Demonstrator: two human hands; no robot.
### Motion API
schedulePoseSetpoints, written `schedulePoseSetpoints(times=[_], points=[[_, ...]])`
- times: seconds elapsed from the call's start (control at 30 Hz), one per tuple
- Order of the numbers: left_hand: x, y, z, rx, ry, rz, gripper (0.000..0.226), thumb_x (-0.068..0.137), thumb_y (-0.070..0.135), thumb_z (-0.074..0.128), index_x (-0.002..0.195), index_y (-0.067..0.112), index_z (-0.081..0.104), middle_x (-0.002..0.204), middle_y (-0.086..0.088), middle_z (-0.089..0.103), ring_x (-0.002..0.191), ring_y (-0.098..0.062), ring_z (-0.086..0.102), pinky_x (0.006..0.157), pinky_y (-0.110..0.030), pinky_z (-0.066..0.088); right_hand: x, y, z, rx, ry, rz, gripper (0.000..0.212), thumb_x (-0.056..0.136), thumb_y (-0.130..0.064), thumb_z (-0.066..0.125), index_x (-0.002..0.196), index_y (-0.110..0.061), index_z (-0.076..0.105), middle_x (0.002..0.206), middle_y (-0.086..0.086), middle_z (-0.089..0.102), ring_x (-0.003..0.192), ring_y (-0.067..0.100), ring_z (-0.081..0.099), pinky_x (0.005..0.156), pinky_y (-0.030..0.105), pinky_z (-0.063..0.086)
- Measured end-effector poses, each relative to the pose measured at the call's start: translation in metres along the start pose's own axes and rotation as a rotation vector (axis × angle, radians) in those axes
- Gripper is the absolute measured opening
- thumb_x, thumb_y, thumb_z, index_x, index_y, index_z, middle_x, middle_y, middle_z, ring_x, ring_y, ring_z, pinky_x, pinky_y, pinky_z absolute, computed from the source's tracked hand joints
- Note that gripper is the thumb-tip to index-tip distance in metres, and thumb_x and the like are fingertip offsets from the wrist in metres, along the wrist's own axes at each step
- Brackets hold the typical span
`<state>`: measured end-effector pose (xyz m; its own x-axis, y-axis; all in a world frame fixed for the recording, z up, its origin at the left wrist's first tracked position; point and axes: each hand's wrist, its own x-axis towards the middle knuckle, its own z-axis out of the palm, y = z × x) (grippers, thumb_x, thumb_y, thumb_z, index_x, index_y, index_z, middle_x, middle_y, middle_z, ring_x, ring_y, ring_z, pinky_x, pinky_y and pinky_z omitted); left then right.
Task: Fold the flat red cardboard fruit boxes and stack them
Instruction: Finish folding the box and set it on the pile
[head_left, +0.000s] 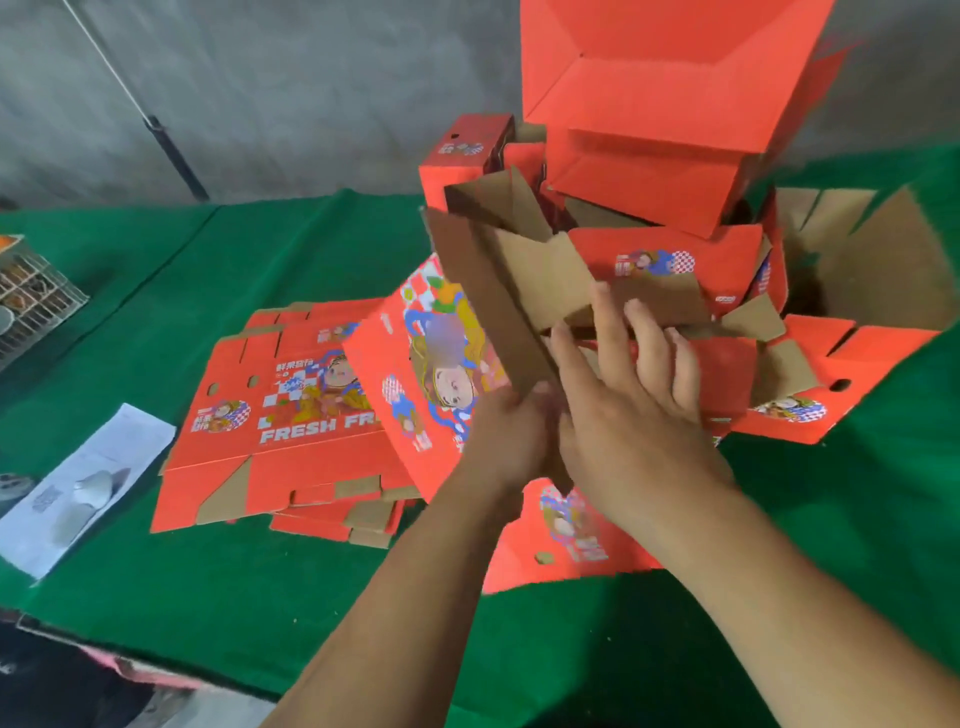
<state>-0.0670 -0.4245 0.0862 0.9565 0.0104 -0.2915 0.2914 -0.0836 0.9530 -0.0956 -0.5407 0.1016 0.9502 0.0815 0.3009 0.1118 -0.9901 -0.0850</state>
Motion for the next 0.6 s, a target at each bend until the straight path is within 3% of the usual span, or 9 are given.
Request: schedulePoseSetpoints(times=[0.07, 0.2, 0.33, 0.43, 0.5, 0.6], points=[[0.001, 0.007, 0.009, -0.252, 0.022, -0.1, 0.042, 0.106, 0.016, 0.053, 0.07, 0.009, 0.074, 0.066, -0.009, 0.069, 0.053, -0.022, 0.065, 0.056, -0.034, 0.055, 0.0, 0.016, 0.006, -0.028, -0.148, 0.027, 0.062, 0.092, -0.037, 0.045, 0.153, -0.028, 0.037, 0.172, -0.001, 0.005, 0.156, 0.029, 0.004, 0.122, 0.048, -0.002], [-0.005, 0.014, 0.027, -0.61, 0.129, -0.141, 0.021, 0.108, 0.016, 0.051, 0.095, 0.007, 0.064, 0.072, -0.006, 0.074, 0.06, -0.018, 0.071, 0.057, -0.03, 0.06, 0.0, 0.045, 0.012, 0.016, -0.139, 0.07, 0.051, 0.094, -0.035, 0.043, 0.144, -0.031, 0.048, 0.155, -0.011, 0.045, 0.147, 0.021, 0.028, 0.117, 0.045, 0.01], [-0.02, 0.024, 0.042, -0.815, 0.103, -0.193, 0.026, 0.109, 0.014, 0.048, 0.125, -0.004, 0.059, 0.091, -0.017, 0.071, 0.071, -0.023, 0.072, 0.06, -0.032, 0.062, -0.008, 0.066, 0.022, 0.058, -0.185, -0.001, 0.076, 0.084, -0.024, 0.065, 0.153, -0.031, 0.034, 0.162, -0.009, 0.028, 0.153, 0.022, 0.01, 0.118, 0.047, 0.008], [-0.037, 0.026, 0.039, -0.799, -0.089, -0.191, 0.02, 0.104, 0.017, 0.055, 0.11, 0.003, 0.067, 0.094, -0.011, 0.073, 0.077, -0.025, 0.074, 0.077, -0.038, 0.064, -0.013, 0.071, 0.027, 0.303, 0.031, 0.149, 0.043, 0.079, -0.014, 0.078, 0.119, -0.024, 0.065, 0.155, 0.01, 0.032, 0.151, 0.03, 0.009, 0.119, 0.059, 0.023], [-0.043, 0.025, 0.018, -0.647, -0.078, -0.04, 0.021, 0.098, 0.03, 0.06, 0.107, 0.016, 0.073, 0.108, -0.003, 0.077, 0.081, -0.021, 0.075, 0.075, -0.033, 0.063, -0.017, 0.08, 0.032, 0.358, 0.18, 0.248, 0.02, 0.083, -0.008, 0.073, 0.099, -0.02, 0.074, 0.157, 0.013, 0.026, 0.152, 0.033, 0.007, 0.122, 0.057, 0.021], [-0.024, 0.013, -0.039, -0.236, 0.432, 0.512, 0.02, 0.092, 0.032, 0.058, 0.101, 0.027, 0.076, 0.112, 0.001, 0.074, 0.092, -0.013, 0.069, 0.082, -0.028, 0.054, -0.024, 0.101, 0.041, 0.395, 0.159, 0.193, 0.016, 0.092, -0.008, 0.062, 0.093, -0.01, 0.077, 0.156, 0.023, 0.033, 0.151, 0.045, 0.014, 0.126, 0.033, 0.006]])
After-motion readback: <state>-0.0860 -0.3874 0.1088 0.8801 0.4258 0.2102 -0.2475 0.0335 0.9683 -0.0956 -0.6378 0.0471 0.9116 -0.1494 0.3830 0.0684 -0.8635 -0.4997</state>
